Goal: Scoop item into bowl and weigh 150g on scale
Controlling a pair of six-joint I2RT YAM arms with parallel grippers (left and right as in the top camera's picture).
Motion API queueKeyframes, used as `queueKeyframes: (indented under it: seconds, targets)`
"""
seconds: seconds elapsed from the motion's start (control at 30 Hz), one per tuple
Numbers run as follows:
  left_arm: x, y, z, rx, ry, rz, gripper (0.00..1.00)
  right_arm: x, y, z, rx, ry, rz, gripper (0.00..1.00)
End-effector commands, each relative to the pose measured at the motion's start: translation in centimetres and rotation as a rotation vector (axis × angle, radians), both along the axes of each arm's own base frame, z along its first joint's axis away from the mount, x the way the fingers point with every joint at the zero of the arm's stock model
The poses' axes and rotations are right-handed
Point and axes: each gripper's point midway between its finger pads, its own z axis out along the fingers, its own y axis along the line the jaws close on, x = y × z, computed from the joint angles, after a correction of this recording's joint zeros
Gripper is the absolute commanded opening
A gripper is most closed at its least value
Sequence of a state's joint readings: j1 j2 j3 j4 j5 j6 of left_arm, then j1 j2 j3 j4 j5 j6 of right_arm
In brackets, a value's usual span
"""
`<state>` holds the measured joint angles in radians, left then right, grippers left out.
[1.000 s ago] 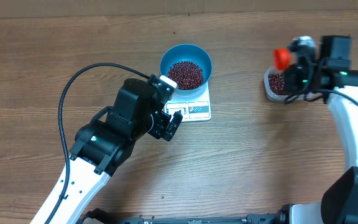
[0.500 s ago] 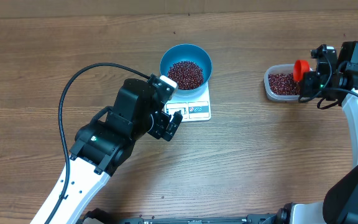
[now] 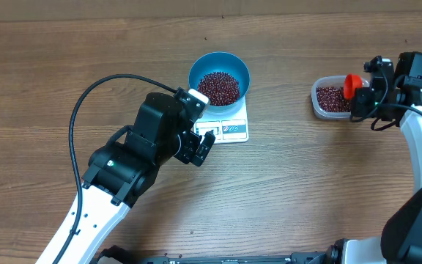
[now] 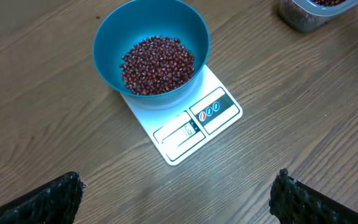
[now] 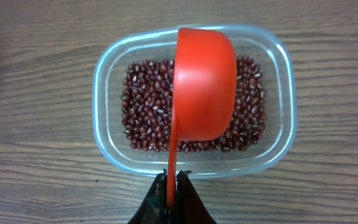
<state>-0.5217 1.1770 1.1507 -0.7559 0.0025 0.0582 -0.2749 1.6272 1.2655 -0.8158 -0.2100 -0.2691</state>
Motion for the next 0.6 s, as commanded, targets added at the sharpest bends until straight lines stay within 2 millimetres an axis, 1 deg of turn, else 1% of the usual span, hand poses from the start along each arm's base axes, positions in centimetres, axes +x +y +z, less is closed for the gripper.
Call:
queueKeyframes:
  seconds: [0.0, 0.2, 0.23, 0.3, 0.37, 0.43, 0.47, 0.5, 0.57]
  targets:
    - [0.29, 0.23, 0.97, -0.014, -0.020, 0.021, 1.00, 0.04, 0.47, -1.15, 0.038, 0.025, 0.008, 0.04]
    - [0.29, 0.23, 0.97, -0.014, -0.020, 0.021, 0.99, 0.07, 0.78, -1.21, 0.055, 0.024, 0.016, 0.04]
    - [0.29, 0.23, 0.97, -0.014, -0.020, 0.021, 1.00, 0.07, 0.78, -1.21, 0.055, 0.024, 0.016, 0.05]
    - [0.29, 0.23, 0.97, -0.014, -0.020, 0.021, 1.00, 0.08, 0.78, -1.20, 0.055, 0.024, 0.016, 0.15]
    - [0.29, 0.23, 0.97, -0.014, -0.020, 0.021, 1.00, 0.09, 0.78, -1.20, 0.055, 0.024, 0.016, 0.17]
    - [0.29, 0.23, 0.97, -0.014, -0.020, 0.021, 1.00, 0.08, 0.78, -1.20, 0.055, 0.024, 0.016, 0.16]
    - [0.29, 0.23, 0.97, -0.014, -0.020, 0.021, 1.00, 0.08, 0.78, -1.20, 0.055, 0.024, 0.016, 0.08]
    - [0.29, 0.23, 0.97, -0.014, -0.020, 0.021, 0.99, 0.08, 0.78, -1.20, 0.055, 0.024, 0.016, 0.04]
    - [0.29, 0.23, 0.97, -0.014, -0.020, 0.021, 1.00, 0.09, 0.78, -1.20, 0.055, 0.024, 0.016, 0.04]
